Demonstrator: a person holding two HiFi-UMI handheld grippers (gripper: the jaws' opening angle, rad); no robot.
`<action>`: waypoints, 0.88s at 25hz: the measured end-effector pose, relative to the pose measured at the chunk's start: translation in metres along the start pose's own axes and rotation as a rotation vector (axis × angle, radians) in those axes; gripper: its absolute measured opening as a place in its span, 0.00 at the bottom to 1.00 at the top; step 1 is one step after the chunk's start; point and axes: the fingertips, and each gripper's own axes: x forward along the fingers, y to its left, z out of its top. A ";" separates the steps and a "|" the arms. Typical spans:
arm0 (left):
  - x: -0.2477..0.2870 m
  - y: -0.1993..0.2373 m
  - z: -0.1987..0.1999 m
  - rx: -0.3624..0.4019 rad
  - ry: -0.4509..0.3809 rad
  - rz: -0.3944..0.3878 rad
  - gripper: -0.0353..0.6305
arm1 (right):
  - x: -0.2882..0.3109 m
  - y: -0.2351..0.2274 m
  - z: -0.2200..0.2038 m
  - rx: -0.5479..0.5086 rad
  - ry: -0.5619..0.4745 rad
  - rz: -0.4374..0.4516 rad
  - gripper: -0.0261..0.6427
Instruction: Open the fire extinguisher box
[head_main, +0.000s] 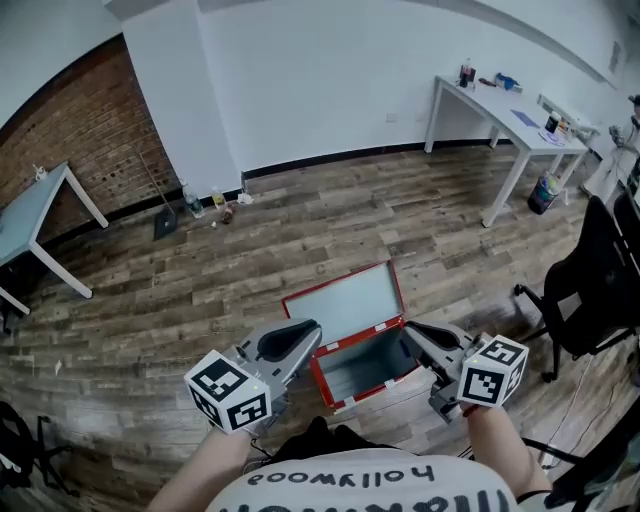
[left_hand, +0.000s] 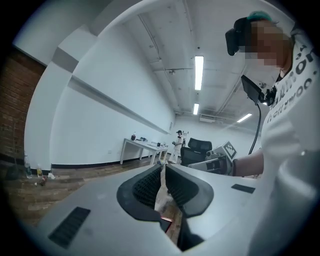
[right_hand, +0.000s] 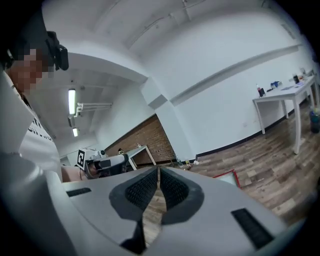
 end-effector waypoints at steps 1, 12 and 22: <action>-0.001 -0.003 0.001 0.002 -0.004 0.004 0.10 | -0.002 0.002 0.003 -0.016 -0.003 0.000 0.07; -0.008 -0.020 0.009 0.036 -0.028 0.020 0.10 | -0.018 0.006 0.015 -0.083 -0.012 -0.003 0.06; -0.003 -0.028 0.010 0.041 -0.034 0.015 0.10 | -0.031 0.006 0.007 -0.153 0.041 -0.034 0.06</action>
